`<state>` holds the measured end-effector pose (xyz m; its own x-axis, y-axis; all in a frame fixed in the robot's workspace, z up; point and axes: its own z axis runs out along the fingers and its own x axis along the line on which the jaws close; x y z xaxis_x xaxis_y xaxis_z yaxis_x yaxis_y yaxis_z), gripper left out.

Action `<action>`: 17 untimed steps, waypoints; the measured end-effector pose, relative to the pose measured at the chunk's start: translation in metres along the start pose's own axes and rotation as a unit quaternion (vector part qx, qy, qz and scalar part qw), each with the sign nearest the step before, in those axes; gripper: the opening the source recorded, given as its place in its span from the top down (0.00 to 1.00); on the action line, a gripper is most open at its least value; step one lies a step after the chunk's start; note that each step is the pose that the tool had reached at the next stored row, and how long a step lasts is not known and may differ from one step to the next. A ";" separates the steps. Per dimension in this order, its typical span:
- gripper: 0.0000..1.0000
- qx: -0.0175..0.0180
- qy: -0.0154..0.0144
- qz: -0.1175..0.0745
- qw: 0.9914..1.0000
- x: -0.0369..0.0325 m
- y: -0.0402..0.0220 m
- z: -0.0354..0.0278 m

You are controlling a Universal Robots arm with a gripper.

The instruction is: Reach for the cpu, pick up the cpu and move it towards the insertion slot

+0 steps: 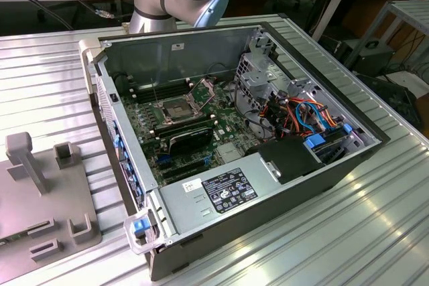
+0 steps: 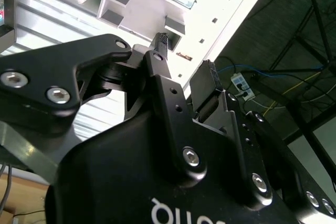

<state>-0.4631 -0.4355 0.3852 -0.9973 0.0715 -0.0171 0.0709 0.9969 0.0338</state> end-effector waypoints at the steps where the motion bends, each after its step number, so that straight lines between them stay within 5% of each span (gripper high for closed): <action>1: 0.55 0.000 0.000 0.000 1.000 0.0000 -0.0001 0.0011; 13: 0.55 0.000 0.003 0.000 1.000 0.0006 -0.0013 0.0318; 17: 0.55 0.000 0.003 0.000 1.000 0.0006 -0.0014 0.0355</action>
<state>-0.4631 -0.4358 0.3497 -0.9974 0.0716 -0.0112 0.0712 0.9969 0.0328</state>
